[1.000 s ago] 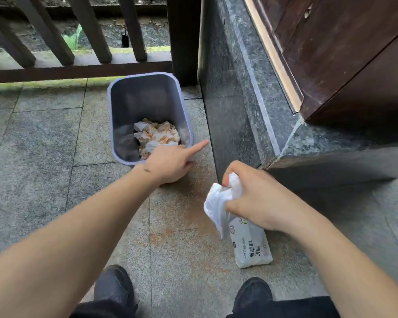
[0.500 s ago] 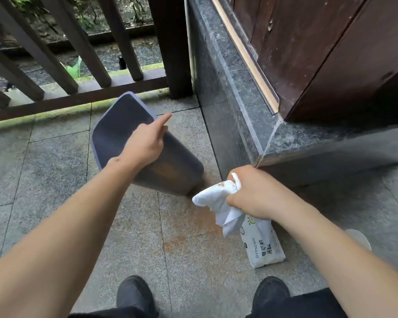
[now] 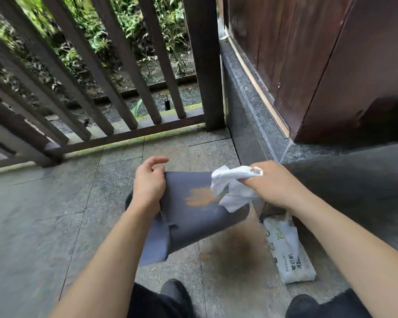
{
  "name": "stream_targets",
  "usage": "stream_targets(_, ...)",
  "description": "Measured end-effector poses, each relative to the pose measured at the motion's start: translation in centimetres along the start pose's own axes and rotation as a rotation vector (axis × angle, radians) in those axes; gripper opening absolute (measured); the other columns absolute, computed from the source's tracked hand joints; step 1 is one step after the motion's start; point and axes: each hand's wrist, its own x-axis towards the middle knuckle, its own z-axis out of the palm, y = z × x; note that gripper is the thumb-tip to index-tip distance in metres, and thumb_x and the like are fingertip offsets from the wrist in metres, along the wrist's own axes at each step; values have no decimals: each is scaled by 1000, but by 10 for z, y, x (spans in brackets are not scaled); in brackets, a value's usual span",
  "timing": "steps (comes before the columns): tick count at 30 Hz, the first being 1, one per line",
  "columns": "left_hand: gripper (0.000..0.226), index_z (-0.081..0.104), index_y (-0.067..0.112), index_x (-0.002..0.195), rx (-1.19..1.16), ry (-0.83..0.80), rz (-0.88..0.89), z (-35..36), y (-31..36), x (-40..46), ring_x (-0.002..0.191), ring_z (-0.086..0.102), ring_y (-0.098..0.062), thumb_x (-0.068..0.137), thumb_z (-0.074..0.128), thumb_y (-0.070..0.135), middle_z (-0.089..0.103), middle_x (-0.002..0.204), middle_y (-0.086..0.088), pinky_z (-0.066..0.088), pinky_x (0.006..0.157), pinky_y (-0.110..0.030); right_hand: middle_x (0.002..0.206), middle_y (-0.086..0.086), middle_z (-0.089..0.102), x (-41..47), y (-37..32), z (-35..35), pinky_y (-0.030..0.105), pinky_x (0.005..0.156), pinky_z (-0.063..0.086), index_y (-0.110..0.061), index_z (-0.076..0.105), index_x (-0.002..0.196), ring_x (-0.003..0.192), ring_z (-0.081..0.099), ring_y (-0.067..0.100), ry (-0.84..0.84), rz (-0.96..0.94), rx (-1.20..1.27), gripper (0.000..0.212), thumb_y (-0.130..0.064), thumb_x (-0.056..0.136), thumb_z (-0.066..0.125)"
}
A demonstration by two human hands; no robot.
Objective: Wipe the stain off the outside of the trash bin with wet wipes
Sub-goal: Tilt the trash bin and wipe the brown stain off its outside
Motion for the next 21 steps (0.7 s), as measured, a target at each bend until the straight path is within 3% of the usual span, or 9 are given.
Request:
stream_targets(2, 23, 74, 31, 99, -81, 58, -33, -20, 4, -22, 42, 38, -7, 99, 55, 18, 50, 66, 1, 31, 44, -22, 58, -1, 47, -13, -15, -1, 28, 48, 27, -16, 44, 59, 59, 43, 20, 170, -30, 108, 32, -13, 88, 57)
stream_targets(4, 23, 73, 34, 101, -173, 104, -22, -36, 8, -44, 49, 43, -14, 96, 58, 17, 53, 71, -1, 36, 50, -27, 72, 4, 57, -27, -26, -4, 30, 59, 41, -13, 52, 75, 70, 54, 22, 291, -35, 298, 10, -10, 84, 50)
stream_targets(6, 25, 72, 35, 99, -220, 136, 23, -48, 17, -60, 52, 43, -18, 93, 57, 15, 54, 72, -2, 35, 52, -30, 100, 12, 66, -43, -36, -10, 46, 82, 58, -14, 56, 102, 94, 65, 29, 302, 10, 519, 24, -9, 85, 41)
stream_targets(8, 27, 70, 35, 98, -241, 147, 43, -57, 25, -68, 55, 43, -20, 93, 54, 14, 53, 68, -1, 36, 55, -32, 116, 19, 67, -57, -44, -16, 59, 90, 58, -12, 58, 119, 105, 68, 38, 316, 31, 739, 40, 0, 89, 35)
stream_targets(10, 29, 69, 35, 99, -256, 148, 58, -66, 31, -75, 55, 44, -20, 92, 52, 13, 50, 65, 0, 36, 57, -33, 118, 19, 70, -75, -47, -17, 57, 89, 59, -10, 61, 125, 106, 70, 36, 353, 45, 859, 45, 7, 94, 34)
stream_targets(13, 30, 68, 38, 97, -308, 154, 81, -79, 30, -84, 42, 38, -10, 90, 50, 15, 48, 60, 7, 31, 50, -29, 114, 11, 73, -108, -34, -13, 42, 82, 63, -13, 66, 124, 100, 72, 27, 389, 139, 825, 35, -1, 102, 43)
stream_targets(16, 27, 68, 38, 98, -374, 128, 107, -89, 36, -87, 38, 36, -4, 90, 52, 18, 48, 47, 18, 31, 47, -27, 90, 7, 80, -137, -13, -15, 28, 62, 62, -13, 73, 101, 76, 77, 16, 420, 129, 865, 34, 7, 97, 45)
stream_targets(19, 32, 71, 35, 97, -496, 117, 111, -95, 45, -88, 46, 39, -8, 87, 54, 10, 46, 60, 12, 33, 50, -28, 78, -1, 80, -154, -2, -24, 24, 55, 60, -11, 70, 100, 69, 77, 9, 440, 79, 1094, 33, 6, 99, 42)
stream_targets(21, 36, 70, 35, 96, -574, 117, 93, -98, 50, -88, 50, 37, -11, 86, 53, 5, 42, 68, 2, 32, 51, -28, 91, 3, 80, -155, 2, -24, 27, 59, 61, -9, 69, 107, 77, 78, 13, 423, 56, 1222, 30, 5, 100, 43)
